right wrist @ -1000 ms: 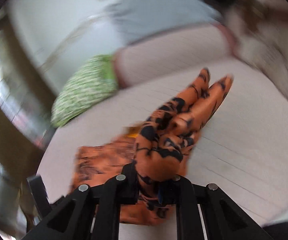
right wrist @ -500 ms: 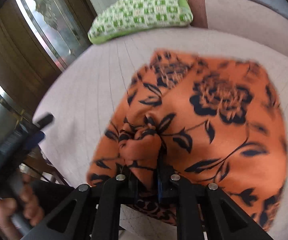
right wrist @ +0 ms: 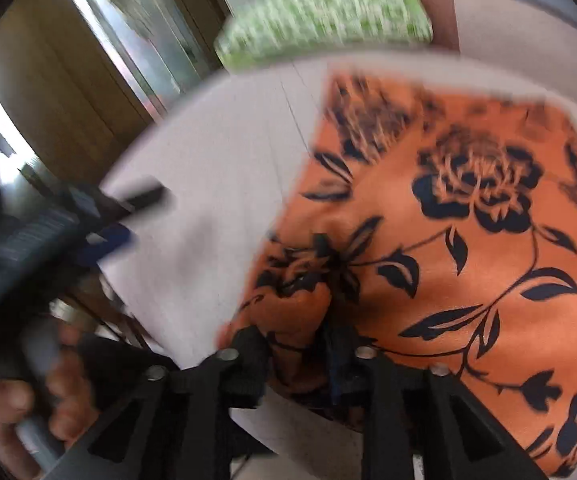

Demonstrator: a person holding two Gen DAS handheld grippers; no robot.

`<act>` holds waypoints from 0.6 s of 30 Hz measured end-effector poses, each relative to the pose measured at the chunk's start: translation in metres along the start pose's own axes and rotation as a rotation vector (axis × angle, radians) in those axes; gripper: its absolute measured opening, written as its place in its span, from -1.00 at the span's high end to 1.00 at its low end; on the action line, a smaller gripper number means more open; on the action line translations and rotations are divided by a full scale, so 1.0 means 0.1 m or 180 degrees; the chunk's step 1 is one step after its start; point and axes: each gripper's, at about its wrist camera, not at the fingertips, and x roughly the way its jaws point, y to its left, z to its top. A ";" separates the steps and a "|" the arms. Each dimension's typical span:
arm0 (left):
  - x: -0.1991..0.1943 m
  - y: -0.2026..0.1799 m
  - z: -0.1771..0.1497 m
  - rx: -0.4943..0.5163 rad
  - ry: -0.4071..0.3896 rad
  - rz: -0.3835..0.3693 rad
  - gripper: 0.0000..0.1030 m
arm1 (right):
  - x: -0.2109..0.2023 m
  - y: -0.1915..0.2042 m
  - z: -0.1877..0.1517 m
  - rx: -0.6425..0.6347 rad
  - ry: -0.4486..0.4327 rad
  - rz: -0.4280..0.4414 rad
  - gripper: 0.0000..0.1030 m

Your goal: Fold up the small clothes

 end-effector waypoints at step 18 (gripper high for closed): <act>0.20 -0.42 -0.44 0.0318 0.1064 -0.0440 0.48 | -0.94 -1.30 -0.29 0.1368 -0.0720 0.0339 -0.41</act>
